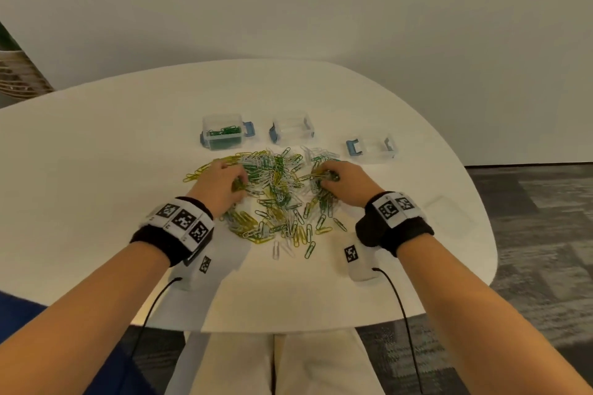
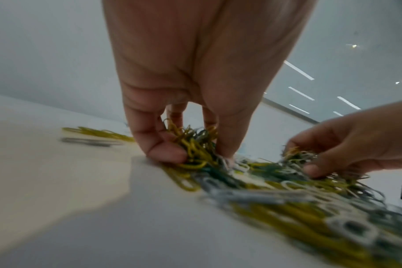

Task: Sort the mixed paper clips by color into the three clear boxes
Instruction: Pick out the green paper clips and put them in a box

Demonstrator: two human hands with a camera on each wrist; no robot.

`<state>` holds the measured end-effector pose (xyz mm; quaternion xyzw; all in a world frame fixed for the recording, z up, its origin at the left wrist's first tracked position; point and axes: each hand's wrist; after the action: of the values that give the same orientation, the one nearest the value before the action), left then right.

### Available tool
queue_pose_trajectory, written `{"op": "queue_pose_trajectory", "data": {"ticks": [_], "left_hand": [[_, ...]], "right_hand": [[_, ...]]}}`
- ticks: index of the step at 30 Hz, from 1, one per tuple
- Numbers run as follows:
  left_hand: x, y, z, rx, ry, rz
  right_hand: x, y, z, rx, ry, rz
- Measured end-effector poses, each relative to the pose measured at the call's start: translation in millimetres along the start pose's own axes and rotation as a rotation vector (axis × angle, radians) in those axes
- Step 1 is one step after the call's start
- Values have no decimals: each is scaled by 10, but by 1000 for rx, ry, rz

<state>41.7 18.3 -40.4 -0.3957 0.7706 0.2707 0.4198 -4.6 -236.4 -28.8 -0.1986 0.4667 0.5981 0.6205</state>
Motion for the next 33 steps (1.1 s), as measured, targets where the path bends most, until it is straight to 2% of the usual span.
{"op": "queue_pose_trajectory", "data": {"ticks": [2,4,6,8,10,11,14,17,20,23,28,31,33], "left_hand": [[-63,69,41,-36,-6,0],[-80,91,16,-83,-115,-8],[-72,68,-90,-77,-240,-40],[-18,5,-233,32,-237,-23],[87,-65,-391,168,-195,95],[145,-90,-475,203,-182,169],[284,-153,-642,198,-185,335],[386,-156,-595,154,-253,442],[452,-103,-462,100,-315,502],[453,-49,-413,67,-336,537],[458,-18,-441,62,-335,531],[407,-13,-486,75,-301,504],[368,24,-608,100,-282,401]], "right_hand": [[-103,26,-133,37,-184,46],[-185,58,-189,44,-378,93],[-232,80,-199,51,-449,77],[-249,82,-196,56,-300,-29],[-210,110,-181,82,-108,-92],[-169,136,-174,95,-64,-76],[-14,216,-155,100,24,40],[0,231,-162,70,67,-4],[-153,282,-268,92,-61,-12],[-324,436,-401,165,-102,0],[-338,784,-561,295,105,235],[-161,862,-540,253,113,176],[-41,866,-495,187,164,87]]}}
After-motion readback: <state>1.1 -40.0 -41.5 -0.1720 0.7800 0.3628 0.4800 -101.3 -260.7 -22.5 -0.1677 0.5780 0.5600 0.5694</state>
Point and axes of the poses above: each hand's wrist, its own y-axis away from the middle knuckle, its own x-axis out of the palm, z = x × y, and after that the axes turned 12 degrees about x, right-handed
